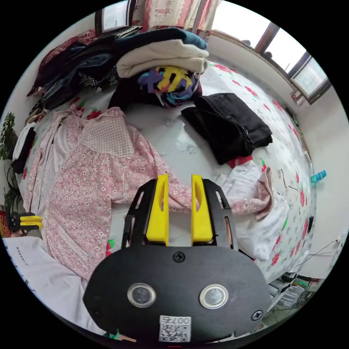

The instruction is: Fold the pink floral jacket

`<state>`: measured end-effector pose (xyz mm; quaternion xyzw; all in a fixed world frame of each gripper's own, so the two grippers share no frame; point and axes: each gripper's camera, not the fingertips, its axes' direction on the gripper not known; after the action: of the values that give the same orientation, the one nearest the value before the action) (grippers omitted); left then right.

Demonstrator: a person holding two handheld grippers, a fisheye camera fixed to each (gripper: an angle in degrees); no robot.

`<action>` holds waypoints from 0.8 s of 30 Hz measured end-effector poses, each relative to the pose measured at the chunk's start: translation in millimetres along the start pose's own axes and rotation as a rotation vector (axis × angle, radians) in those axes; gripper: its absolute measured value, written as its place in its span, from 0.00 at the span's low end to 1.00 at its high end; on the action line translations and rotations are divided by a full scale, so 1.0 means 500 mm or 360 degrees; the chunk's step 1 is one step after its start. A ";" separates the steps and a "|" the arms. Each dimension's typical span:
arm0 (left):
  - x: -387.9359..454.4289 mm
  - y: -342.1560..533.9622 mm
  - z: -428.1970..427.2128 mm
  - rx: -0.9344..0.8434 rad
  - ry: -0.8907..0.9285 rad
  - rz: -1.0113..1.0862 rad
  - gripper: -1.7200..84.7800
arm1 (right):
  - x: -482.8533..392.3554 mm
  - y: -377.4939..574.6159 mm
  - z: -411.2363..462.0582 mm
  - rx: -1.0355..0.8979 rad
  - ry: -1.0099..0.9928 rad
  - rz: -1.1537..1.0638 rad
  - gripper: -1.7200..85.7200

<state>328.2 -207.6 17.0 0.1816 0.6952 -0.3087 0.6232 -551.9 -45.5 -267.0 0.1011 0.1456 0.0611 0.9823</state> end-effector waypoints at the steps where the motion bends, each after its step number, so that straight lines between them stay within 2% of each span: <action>1: 0.002 0.001 -0.001 0.0002 0.0016 0.0013 0.09 | 0.018 0.011 0.001 -0.0022 0.0022 0.0039 0.12; 4: 0.017 0.004 0.008 -0.0030 0.0001 0.0066 0.08 | 0.060 0.043 -0.013 0.0021 -0.0028 0.0147 0.11; 6: 0.031 0.003 0.026 -0.0100 -0.0036 0.0083 0.02 | 0.033 0.041 -0.002 0.0062 -0.0074 0.0035 0.10; 9: 0.051 0.005 0.031 -0.0113 -0.0052 0.0118 0.01 | -0.003 0.022 0.070 -0.0110 -0.0180 -0.0048 0.07; 10: 0.055 0.006 0.030 -0.0119 -0.0051 0.0127 0.01 | -0.006 0.017 0.086 -0.0168 -0.0162 -0.0037 0.06; 12: 0.069 0.016 0.020 -0.0113 -0.0083 0.0135 0.01 | 0.002 0.006 0.118 -0.0224 0.0168 0.0055 0.03; 16: 0.076 0.040 0.006 -0.0044 -0.0051 0.0071 0.02 | 0.067 0.017 0.072 -0.0002 0.0136 0.0452 0.03; 19: 0.084 0.071 -0.004 -0.0011 -0.0164 0.0006 0.06 | 0.030 0.062 -0.001 0.0223 0.0130 0.0361 0.04; 22: 0.083 0.130 -0.032 0.0090 -0.0305 -0.0066 0.07 | -0.042 0.153 -0.061 0.0324 -0.0179 0.0153 0.07; 24: 0.065 0.190 -0.052 0.0159 -0.0381 -0.0186 0.08 | -0.095 0.257 -0.075 0.0283 -0.0516 0.0086 0.09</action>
<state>364.3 -124.2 -33.1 0.1334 0.6091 -0.3982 0.6728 -619.9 79.2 -261.4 0.1999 -0.0125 0.0574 0.9781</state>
